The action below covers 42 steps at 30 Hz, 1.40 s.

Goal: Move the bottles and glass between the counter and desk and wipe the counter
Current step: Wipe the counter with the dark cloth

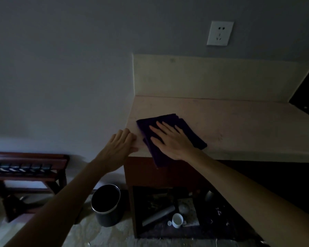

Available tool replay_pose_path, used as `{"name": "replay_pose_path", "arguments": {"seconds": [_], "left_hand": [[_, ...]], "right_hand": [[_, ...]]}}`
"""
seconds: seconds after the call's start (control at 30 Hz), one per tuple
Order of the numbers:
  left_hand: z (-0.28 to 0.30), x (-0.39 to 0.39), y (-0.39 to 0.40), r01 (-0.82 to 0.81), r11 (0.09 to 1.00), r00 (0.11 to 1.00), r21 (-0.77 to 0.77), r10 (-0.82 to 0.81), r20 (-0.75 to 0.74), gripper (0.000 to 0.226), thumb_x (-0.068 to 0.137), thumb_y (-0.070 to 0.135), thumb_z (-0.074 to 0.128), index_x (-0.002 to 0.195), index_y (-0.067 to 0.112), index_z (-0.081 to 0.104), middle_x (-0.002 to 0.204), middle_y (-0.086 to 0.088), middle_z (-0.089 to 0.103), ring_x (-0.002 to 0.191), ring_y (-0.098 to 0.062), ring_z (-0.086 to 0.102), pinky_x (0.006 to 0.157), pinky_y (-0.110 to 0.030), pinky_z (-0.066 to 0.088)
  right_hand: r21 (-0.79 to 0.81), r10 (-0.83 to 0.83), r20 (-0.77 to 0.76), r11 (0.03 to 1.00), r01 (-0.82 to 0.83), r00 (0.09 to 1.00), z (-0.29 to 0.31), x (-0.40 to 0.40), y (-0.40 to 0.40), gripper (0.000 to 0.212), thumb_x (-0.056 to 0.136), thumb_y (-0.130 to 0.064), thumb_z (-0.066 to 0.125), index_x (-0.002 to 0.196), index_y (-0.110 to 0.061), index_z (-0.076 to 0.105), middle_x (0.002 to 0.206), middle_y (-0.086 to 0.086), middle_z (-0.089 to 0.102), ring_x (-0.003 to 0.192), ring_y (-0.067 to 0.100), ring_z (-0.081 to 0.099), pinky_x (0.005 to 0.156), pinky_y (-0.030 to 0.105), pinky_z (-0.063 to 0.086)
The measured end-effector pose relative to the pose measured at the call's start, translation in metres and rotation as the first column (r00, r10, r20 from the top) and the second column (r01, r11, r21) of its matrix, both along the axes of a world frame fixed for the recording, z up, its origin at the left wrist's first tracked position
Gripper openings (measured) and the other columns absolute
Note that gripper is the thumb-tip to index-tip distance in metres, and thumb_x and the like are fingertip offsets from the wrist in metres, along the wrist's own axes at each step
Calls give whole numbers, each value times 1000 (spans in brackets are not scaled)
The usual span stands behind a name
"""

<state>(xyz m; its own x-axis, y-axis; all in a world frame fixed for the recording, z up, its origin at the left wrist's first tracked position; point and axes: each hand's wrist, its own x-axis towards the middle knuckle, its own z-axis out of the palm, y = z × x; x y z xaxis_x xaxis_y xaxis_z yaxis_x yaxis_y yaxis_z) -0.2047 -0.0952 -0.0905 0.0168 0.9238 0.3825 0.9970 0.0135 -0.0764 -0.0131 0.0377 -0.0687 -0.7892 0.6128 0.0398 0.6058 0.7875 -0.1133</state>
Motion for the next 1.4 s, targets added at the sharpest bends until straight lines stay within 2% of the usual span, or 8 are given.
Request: {"name": "replay_pose_path", "arguments": {"seconds": [0.13,0.33,0.53,0.63,0.8,1.1,1.2,1.4], "left_hand": [[-7,-6,3,49,998,999,47,-48,-6,45,97,48,30,108,10,52,104,-7,52,87,-23,46,74,-35,45],[-24,-10,6,33,996,999,86,-32,-15,49,98,44,33,122,6,52,116,-11,54,95,-29,49,83,-35,39],[-21,-9,2,42,995,994,93,-51,95,45,95,46,39,124,12,49,116,-4,53,97,-20,45,83,-30,36],[-12,-14,-5,17,998,972,65,-31,234,57,92,56,43,128,13,47,117,-1,49,98,-16,45,83,-28,38],[9,-34,-32,-68,978,928,196,-10,372,64,93,59,39,125,4,50,120,-9,47,107,-21,51,89,-35,48],[33,-26,-46,-57,957,936,285,-48,347,56,94,56,38,116,7,55,113,-10,46,105,-21,49,90,-37,49],[33,-11,-44,-23,956,930,291,-86,357,60,94,59,34,116,7,55,114,-7,45,101,-19,50,89,-32,48],[19,4,-42,-39,960,937,279,-62,342,49,95,51,43,114,9,55,114,-7,48,98,-19,52,83,-36,51]], "right_hand": [[-31,5,29,1000,-4,1000,4,-49,43,60,96,-62,9,153,-42,10,164,-11,2,151,10,0,121,42,2],[-44,-11,41,999,13,999,7,-153,134,62,96,-62,12,153,-40,13,164,-8,5,151,13,4,121,44,4],[-21,-9,57,1000,10,998,6,-197,174,61,95,-61,13,152,-40,15,164,-8,7,151,14,7,119,45,8],[-25,-38,41,999,40,998,6,-191,162,62,95,-60,14,153,-37,14,165,-6,6,151,15,6,121,46,5],[-57,53,7,997,-53,999,5,-155,86,61,97,-59,14,154,-37,15,164,-7,4,151,15,2,121,48,2],[-13,123,-9,992,-123,992,2,-65,-47,62,97,-61,13,154,-38,4,164,-10,-3,151,10,-5,122,44,-1],[-1,142,15,990,-142,990,0,-59,-48,64,96,-63,11,154,-39,2,164,-10,-5,151,10,-7,122,44,0],[-32,175,10,984,-174,985,2,-78,-5,66,94,-67,9,154,-39,5,164,-11,-2,151,9,-3,122,42,1]]}}
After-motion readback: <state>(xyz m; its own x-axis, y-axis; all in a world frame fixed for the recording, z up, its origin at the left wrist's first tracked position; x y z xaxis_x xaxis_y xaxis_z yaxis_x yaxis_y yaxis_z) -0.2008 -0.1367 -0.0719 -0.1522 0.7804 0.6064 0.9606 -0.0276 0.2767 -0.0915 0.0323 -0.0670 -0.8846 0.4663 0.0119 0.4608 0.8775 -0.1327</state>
